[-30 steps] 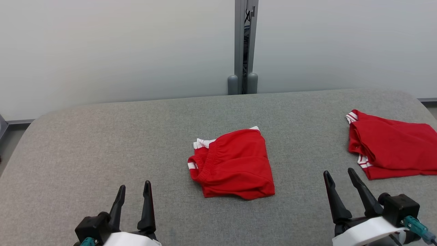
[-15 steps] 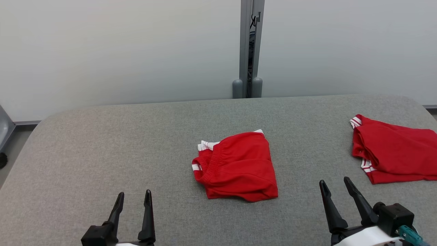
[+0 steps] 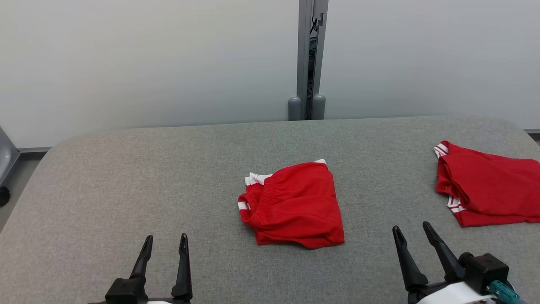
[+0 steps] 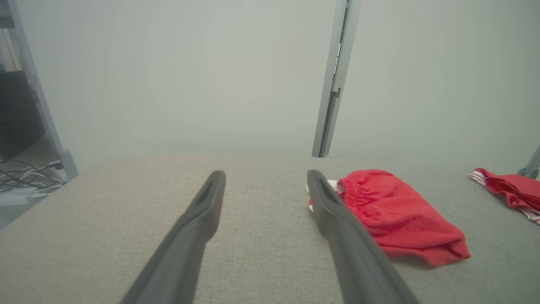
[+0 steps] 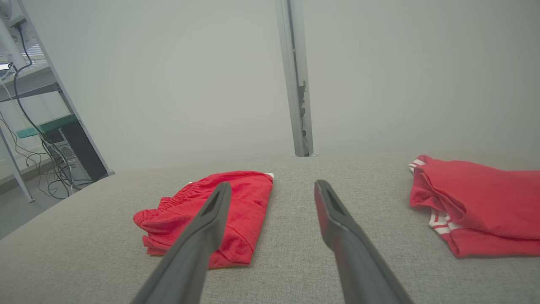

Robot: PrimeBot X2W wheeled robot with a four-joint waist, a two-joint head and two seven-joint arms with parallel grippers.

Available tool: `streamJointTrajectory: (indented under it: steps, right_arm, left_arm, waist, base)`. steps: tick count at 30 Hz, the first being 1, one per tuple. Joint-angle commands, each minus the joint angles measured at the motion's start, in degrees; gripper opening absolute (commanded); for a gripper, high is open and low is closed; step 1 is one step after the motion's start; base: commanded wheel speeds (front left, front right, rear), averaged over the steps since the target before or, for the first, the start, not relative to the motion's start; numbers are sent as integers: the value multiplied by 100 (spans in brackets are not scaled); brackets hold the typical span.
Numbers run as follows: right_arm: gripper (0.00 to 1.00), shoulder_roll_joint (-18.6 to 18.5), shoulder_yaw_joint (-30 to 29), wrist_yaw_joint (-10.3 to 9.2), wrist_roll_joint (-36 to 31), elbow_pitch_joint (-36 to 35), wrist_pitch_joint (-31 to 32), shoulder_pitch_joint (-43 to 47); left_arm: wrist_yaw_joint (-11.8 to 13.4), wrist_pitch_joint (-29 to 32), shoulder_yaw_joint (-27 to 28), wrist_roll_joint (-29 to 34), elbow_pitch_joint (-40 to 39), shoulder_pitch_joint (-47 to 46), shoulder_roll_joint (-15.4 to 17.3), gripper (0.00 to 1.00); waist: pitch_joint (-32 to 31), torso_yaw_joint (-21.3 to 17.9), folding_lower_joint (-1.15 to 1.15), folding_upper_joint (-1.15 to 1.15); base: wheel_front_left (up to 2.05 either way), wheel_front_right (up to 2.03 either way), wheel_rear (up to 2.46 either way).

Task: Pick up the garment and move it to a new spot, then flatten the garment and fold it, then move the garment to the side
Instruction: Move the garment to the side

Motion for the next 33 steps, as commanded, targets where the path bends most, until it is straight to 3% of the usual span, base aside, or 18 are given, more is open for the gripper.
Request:
streamJointTrajectory:
  steps: [1, 11, 16, 24, 33]
  right_arm:
    - [100, -25, 13, 9, 4, 32, -26, -24]
    - [100, 104, 108, 9, 527, 635, -26, -320]
    - [100, 207, 270, 9, 1610, 1404, -26, -916]
    - [100, -321, 1096, 10, 3000, 2389, 123, -1995]
    - [100, -918, 1795, 10, 4169, 2892, 678, -2882]
  left_arm:
    - [20, -23, 22, 25, 6, 79, 21, 100]
    - [49, -23, -50, 22, 69, -10, 21, 100]
    - [60, -23, -123, 12, 59, -133, 21, 100]
    - [117, -23, -261, 42, 62, -287, 22, 100]
    - [221, -23, -492, -88, 84, -603, 22, 100]
  waist:
    - [5, 2, 0, 0]
    - [66, 74, 0, 0]
    - [184, 244, 0, 0]
    - [498, 642, 0, 0]
    - [1109, 1046, 0, 0]
  base:
    - [0, 0, 0]
    - [0, 0, 0]
    - [0, 0, 0]
    - [0, 0, 0]
    - [0, 0, 0]
